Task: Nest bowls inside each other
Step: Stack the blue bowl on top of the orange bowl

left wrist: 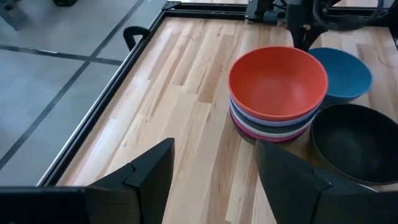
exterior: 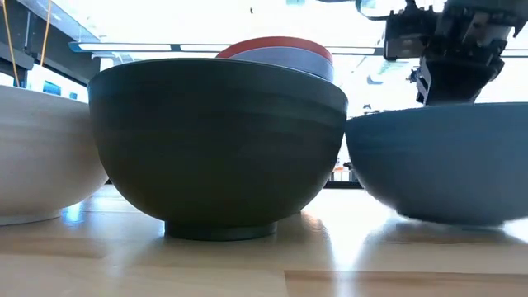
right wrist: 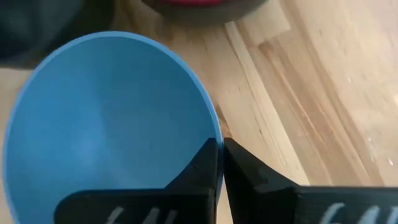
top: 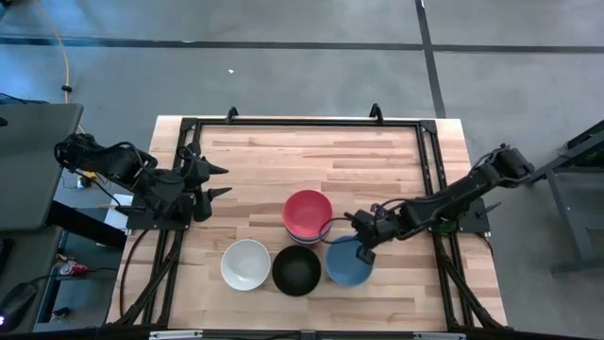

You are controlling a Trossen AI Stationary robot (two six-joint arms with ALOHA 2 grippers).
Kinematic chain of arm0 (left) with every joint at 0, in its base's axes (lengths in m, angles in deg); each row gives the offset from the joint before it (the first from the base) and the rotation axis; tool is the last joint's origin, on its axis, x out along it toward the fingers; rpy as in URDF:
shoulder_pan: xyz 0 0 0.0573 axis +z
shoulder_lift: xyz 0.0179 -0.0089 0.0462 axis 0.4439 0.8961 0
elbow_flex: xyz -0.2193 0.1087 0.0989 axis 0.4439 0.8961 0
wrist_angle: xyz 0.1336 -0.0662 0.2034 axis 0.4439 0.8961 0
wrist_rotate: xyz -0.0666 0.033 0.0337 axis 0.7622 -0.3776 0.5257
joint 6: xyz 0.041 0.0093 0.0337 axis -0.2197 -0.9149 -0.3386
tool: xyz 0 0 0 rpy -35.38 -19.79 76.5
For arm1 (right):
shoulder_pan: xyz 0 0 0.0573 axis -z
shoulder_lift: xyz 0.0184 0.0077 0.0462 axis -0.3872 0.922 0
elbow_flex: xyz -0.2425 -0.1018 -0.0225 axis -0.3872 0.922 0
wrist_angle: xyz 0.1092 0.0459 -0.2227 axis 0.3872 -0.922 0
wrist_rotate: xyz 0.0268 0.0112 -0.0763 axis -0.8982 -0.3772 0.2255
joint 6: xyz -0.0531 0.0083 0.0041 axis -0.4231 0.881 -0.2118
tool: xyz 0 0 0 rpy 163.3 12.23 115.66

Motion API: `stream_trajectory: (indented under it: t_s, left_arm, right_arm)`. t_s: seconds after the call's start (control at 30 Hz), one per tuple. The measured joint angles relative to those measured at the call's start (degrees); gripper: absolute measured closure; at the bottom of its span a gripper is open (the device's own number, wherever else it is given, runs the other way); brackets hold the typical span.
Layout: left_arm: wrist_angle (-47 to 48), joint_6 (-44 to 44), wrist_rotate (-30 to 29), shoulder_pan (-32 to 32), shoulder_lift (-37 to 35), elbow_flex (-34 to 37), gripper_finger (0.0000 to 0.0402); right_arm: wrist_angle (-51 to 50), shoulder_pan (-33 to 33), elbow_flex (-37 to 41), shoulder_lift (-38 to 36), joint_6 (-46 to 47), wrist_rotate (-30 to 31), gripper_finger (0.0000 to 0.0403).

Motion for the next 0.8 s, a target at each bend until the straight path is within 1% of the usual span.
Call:
stream_trajectory:
  t_s: [0.13, 0.3, 0.43, 0.53, 0.63, 0.8]
  left_arm:
    - [0.0, -0.1, -0.2, 0.0, 0.0, 0.0, 0.0190]
    - [0.0, -0.2, -0.2, 0.0, 0.0, 0.0, 0.0190]
    - [0.0, -0.2, -0.2, 0.0, 0.0, 0.0, 0.0190]
    - [0.0, -0.2, -0.3, 0.0, 0.0, 0.0, 0.0190]
    - [0.0, 0.1, -0.6, 0.0, 0.2, 0.0, 0.0190]
    - [0.0, 0.2, -0.6, 0.0, 1.0, 0.0, 0.0190]
  right_arm:
    - [-0.3, 0.0, 0.0, -3.9, 1.1, 1.4, 0.0402]
    - [-2.7, 0.2, 0.0, -9.2, 3.9, 1.3, 0.0403]
    - [-8.1, 1.3, -1.5, -12.0, 6.4, -0.2, 0.0403]
    - [-14.6, 2.4, -6.2, -12.2, 5.5, -0.1, 0.0403]
    - [-20.8, 4.0, -12.3, -11.8, 2.6, -0.2, 0.0403]
    - [-26.6, 7.2, -22.8, -11.9, -2.3, 1.2, 0.0403]
